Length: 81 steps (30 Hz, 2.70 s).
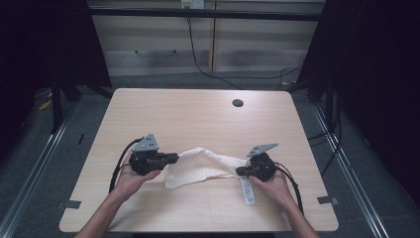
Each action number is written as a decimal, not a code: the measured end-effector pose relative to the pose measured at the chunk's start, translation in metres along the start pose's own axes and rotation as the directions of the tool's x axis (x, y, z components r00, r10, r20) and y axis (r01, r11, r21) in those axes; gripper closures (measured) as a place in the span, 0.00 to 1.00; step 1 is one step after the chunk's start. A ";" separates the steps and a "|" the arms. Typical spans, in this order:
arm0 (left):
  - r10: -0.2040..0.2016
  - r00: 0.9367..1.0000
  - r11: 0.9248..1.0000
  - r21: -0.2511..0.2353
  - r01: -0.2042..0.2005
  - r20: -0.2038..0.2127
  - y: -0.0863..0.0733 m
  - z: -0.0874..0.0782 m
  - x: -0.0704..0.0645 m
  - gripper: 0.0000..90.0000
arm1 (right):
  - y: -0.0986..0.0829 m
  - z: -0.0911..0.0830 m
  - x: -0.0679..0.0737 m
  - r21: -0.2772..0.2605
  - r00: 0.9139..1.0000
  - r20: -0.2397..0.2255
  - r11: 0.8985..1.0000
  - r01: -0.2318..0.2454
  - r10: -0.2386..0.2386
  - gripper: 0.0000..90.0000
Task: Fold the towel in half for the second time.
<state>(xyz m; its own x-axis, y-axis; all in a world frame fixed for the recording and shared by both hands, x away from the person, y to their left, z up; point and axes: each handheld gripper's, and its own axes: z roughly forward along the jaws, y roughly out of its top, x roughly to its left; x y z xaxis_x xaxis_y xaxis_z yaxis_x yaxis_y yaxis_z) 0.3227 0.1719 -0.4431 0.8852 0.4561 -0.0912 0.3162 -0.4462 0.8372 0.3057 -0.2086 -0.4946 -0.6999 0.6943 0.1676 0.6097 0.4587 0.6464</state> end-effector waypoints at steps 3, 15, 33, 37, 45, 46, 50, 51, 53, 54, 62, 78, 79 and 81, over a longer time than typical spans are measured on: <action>0.005 1.000 1.000 0.021 -0.005 0.007 -0.008 -0.002 -0.007 0.95 | -0.001 0.000 0.000 -0.009 1.000 -0.008 1.000 -0.003 0.003 0.98; 0.063 0.995 0.982 0.173 -0.075 0.078 -0.034 0.012 -0.036 0.94 | -0.001 0.000 0.000 -0.004 1.000 0.000 1.000 -0.011 0.011 0.98; 0.052 0.997 0.977 0.205 -0.061 0.048 -0.063 0.007 -0.032 0.95 | -0.003 -0.004 0.007 0.008 0.998 0.061 0.999 0.034 -0.034 0.98; 0.035 0.999 0.979 0.199 -0.042 0.038 -0.064 0.006 -0.024 0.95 | -0.006 -0.012 0.010 0.027 0.995 0.093 0.999 0.044 -0.046 0.97; 0.030 0.999 0.982 0.186 -0.032 0.016 -0.064 0.006 -0.019 0.95 | -0.017 -0.019 0.018 0.007 0.995 0.086 0.999 0.051 -0.052 0.97; 0.033 0.999 0.981 0.188 -0.036 0.018 -0.064 0.006 -0.018 0.95 | -0.018 -0.019 0.019 0.008 0.994 0.092 0.999 0.051 -0.052 0.97; 0.025 1.000 0.982 0.185 -0.026 0.010 -0.064 0.006 -0.015 0.95 | -0.019 -0.017 0.020 0.001 0.995 0.090 0.999 0.045 -0.045 0.97; 0.021 1.000 0.983 0.182 -0.022 0.007 -0.064 0.007 -0.013 0.95 | -0.018 -0.017 0.018 0.000 0.995 0.090 0.999 0.047 -0.046 0.97; 0.001 1.000 0.984 0.176 0.000 -0.002 -0.064 0.007 -0.006 0.95 | -0.018 -0.015 0.016 -0.017 0.996 0.076 0.999 0.037 -0.036 0.97; -0.002 1.000 0.984 0.176 0.003 -0.005 -0.064 0.007 -0.004 0.95 | -0.017 -0.013 0.014 -0.022 0.997 0.075 0.999 0.031 -0.029 0.97; -0.042 0.998 0.986 0.161 0.049 -0.044 -0.063 0.009 0.010 0.95 | -0.008 -0.003 0.005 -0.059 0.997 0.081 0.998 0.013 -0.008 0.97; -0.079 0.995 0.986 0.143 0.086 -0.056 -0.059 -0.003 0.012 0.70 | -0.005 -0.001 0.010 -0.083 0.994 0.112 0.997 -0.001 0.010 0.75; -0.085 0.995 0.986 0.139 0.092 -0.052 -0.059 -0.004 0.012 0.68 | -0.005 -0.003 0.011 -0.091 0.995 0.095 0.996 -0.013 0.022 0.74; -0.096 0.994 0.988 0.121 0.101 -0.044 -0.057 -0.009 0.009 0.63 | -0.006 -0.007 0.013 -0.097 0.996 0.087 0.995 -0.019 0.027 0.71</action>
<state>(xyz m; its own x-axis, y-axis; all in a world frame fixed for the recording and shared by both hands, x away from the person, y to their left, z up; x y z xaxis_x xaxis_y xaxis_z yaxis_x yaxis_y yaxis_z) 0.3096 0.2088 -0.4868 0.8347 0.5305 -0.1476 0.4429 -0.4875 0.7524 0.2909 -0.2062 -0.4911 -0.6482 0.7519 0.1199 0.5838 0.3897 0.7122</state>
